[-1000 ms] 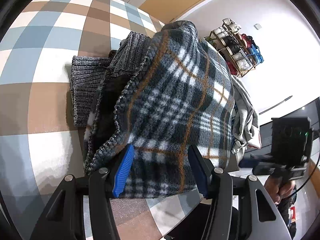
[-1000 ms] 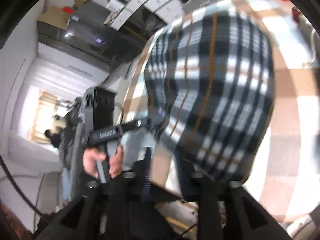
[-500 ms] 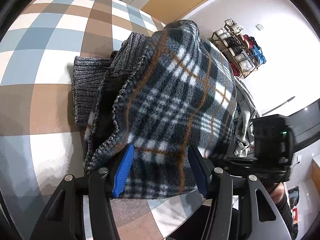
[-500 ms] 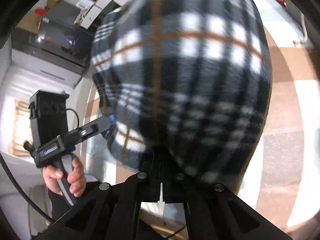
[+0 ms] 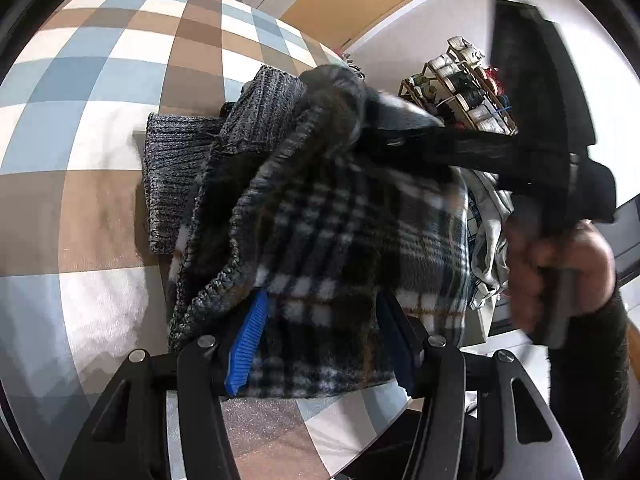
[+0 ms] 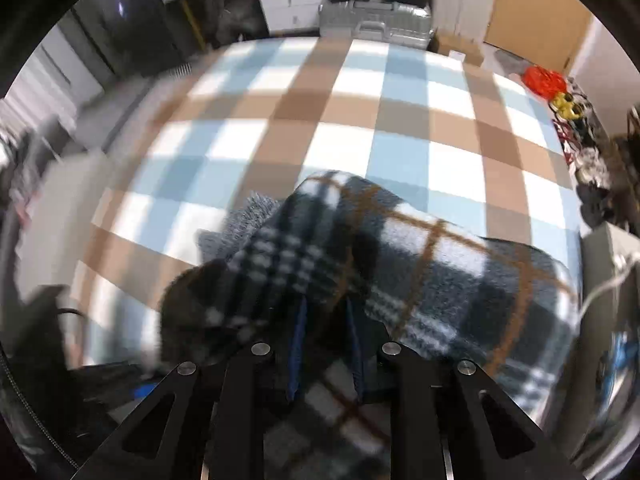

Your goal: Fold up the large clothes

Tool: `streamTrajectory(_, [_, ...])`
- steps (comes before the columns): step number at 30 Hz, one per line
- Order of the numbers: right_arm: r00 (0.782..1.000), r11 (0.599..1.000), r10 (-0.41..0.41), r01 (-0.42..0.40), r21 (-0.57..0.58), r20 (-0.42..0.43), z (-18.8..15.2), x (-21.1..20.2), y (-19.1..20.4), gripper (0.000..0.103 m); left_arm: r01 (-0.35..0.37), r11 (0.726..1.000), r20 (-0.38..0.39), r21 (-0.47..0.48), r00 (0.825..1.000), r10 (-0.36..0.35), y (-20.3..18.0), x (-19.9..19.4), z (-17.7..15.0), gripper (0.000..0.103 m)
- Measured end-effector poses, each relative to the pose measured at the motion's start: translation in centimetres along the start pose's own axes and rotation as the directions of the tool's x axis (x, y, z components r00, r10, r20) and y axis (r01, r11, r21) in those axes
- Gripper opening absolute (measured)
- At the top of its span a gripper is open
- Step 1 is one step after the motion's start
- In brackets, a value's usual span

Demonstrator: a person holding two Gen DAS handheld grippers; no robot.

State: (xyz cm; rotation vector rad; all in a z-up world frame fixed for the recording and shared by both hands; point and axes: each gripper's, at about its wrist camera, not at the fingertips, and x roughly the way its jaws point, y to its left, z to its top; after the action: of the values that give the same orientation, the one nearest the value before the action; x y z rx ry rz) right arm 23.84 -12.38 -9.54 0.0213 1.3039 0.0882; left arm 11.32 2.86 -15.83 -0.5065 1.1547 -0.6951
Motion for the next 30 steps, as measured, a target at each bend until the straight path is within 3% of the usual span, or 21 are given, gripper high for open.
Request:
streamTrajectory(6, [0.998, 0.995, 0.056, -0.058, 0.081, 0.030, 0.0, 0.7, -3.6, 0.016, 0.013, 1.000, -0.008, -0.008, 1.000, -0.013, 0.5, 0.0, 0.3, 0.051])
streamTrajectory(8, [0.993, 0.992, 0.089, -0.095, 0.079, 0.073, -0.6, -0.8, -3.6, 0.020, 0.013, 1.000, -0.013, -0.003, 1.000, -0.013, 0.4, -0.2, 0.2, 0.051])
streamTrajectory(9, [0.986, 0.987, 0.135, -0.143, 0.074, 0.099, -1.1, -2.2, -3.8, 0.029, 0.011, 1.000, -0.018, 0.010, 1.000, -0.010, 0.2, -0.2, 0.2, 0.051])
streamTrajectory(12, [0.909, 0.932, 0.317, -0.351, 0.090, 0.270, -4.4, -6.5, -6.1, 0.074, -0.020, 0.995, -0.010, 0.094, 1.000, 0.021, -1.1, -0.9, 0.0, 0.051])
streamTrajectory(14, [0.854, 0.906, 0.331, -0.407, 0.118, 0.402, -8.0, -9.0, -7.7, 0.080, -0.061, 0.991, 0.017, 0.123, 0.998, 0.059, -1.7, -1.8, -0.1, 0.051])
streamTrajectory(16, [0.820, 0.882, 0.311, -0.437, 0.175, 0.481, -11.6, -10.4, -8.9, 0.084, -0.096, 0.985, 0.049, 0.146, 0.995, 0.090, -2.2, -2.7, 0.0, 0.051])
streamTrajectory(19, [0.776, 0.857, 0.237, -0.450, 0.250, 0.585, -16.6, -11.1, -10.1, 0.095, -0.164, 0.965, 0.202, 0.203, 0.972, 0.123, -3.3, -5.0, -0.1, 0.053])
streamTrajectory(21, [0.761, 0.854, 0.193, -0.442, 0.276, 0.620, -18.4, -10.8, -10.8, 0.100, -0.204, 0.954, 0.274, 0.220, 0.951, 0.140, -3.2, -5.8, 0.2, 0.076])
streamTrajectory(22, [0.753, 0.851, 0.174, -0.439, 0.288, 0.634, -19.2, -10.3, -11.4, 0.100, -0.209, 0.955, 0.276, 0.211, 0.950, 0.147, -2.8, -5.6, 0.5, 0.089])
streamTrajectory(23, [0.758, 0.851, 0.161, -0.431, 0.300, 0.632, -19.6, -9.7, -12.0, 0.100, -0.205, 0.959, 0.259, 0.197, 0.954, 0.151, -2.2, -5.2, 0.8, 0.089])
streamTrajectory(26, [0.806, 0.835, 0.199, -0.438, 0.334, 0.558, -19.1, -7.7, -13.6, 0.100, -0.191, 0.967, 0.127, 0.165, 0.977, 0.172, -0.9, -2.4, 1.6, 0.089])
streamTrajectory(30, [0.830, 0.818, 0.261, -0.461, 0.344, 0.492, -18.7, -5.5, -14.6, 0.100, -0.246, 0.959, 0.052, 0.142, 0.969, 0.241, -0.1, -0.1, 1.7, 0.089])
